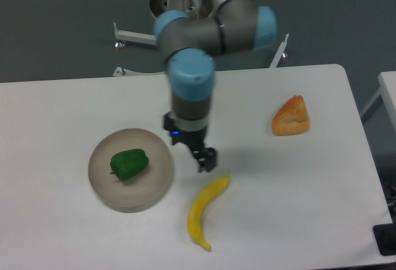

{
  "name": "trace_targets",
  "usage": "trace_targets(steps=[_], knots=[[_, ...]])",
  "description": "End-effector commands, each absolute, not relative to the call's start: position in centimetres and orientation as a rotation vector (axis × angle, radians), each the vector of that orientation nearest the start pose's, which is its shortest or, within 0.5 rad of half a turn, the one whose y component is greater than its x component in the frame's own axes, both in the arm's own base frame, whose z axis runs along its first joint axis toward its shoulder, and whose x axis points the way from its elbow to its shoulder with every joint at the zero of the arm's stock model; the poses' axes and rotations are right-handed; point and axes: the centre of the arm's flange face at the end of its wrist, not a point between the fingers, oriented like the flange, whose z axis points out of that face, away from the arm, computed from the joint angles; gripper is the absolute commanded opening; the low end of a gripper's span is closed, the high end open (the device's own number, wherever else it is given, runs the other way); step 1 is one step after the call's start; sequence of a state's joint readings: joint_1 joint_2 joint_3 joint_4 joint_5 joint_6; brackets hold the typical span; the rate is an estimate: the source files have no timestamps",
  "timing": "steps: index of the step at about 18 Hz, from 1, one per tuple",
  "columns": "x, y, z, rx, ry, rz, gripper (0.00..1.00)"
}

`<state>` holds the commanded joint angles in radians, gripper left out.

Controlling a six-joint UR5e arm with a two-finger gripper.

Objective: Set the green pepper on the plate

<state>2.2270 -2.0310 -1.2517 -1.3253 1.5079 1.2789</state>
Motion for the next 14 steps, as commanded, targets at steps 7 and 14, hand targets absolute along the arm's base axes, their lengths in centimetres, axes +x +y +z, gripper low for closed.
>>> trace_targets(steps=[7, 14], knots=[[-39.5, 57.2, 37.3, -2.936, 1.141, 0.083, 1.00], [-39.7, 57.3, 35.6, -2.967, 1.190, 0.072, 1.00]])
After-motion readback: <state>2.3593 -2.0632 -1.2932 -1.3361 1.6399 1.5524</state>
